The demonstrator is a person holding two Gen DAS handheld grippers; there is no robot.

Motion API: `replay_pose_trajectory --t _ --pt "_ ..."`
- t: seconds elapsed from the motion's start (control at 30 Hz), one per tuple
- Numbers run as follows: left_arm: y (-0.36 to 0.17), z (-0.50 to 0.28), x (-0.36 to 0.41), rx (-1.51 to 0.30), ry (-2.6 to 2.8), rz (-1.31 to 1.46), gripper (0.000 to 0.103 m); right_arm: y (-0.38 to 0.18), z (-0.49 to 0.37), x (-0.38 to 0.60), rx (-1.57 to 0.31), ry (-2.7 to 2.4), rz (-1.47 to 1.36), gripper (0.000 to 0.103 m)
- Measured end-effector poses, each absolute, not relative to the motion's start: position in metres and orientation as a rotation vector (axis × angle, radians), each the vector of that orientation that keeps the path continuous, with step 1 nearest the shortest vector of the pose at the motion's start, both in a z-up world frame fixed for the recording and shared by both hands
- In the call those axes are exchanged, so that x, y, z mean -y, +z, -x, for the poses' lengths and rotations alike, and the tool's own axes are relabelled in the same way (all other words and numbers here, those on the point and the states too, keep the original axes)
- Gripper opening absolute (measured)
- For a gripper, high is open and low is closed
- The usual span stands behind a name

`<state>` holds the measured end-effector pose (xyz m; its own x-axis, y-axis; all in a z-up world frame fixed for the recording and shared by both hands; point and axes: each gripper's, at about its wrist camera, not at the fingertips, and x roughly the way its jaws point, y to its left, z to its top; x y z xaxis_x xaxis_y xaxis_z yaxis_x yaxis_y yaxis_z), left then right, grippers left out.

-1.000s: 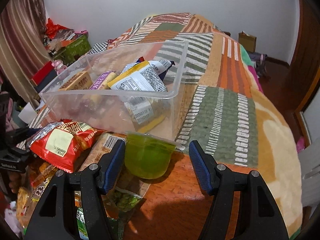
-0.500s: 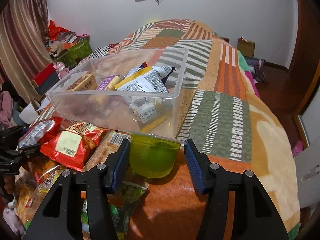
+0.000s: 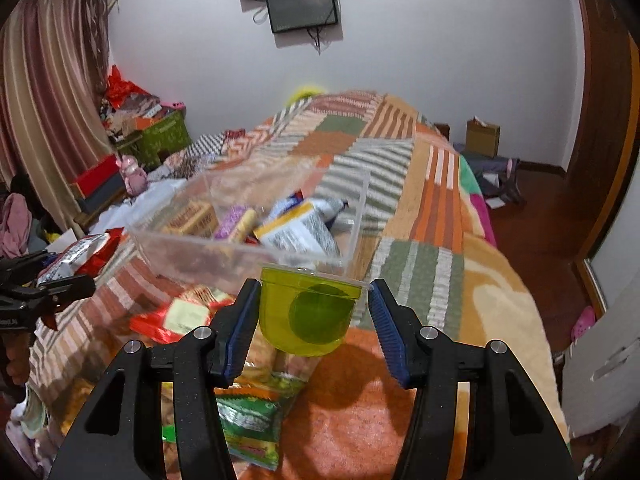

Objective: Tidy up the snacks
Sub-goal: 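Place the red bag and green cup into the clear box, opening both tools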

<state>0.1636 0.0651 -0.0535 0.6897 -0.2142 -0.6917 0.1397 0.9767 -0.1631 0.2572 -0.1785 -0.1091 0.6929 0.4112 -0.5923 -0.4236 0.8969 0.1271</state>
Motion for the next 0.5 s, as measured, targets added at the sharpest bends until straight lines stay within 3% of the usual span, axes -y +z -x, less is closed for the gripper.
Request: replay_pose_trajectory --t 0.5 --pt "-0.041 -0.237 -0.053 -0.737 -0.236 0.134 0.072 -0.093 -0.286 0.139 -0.577 0.526 0.019 0.052"
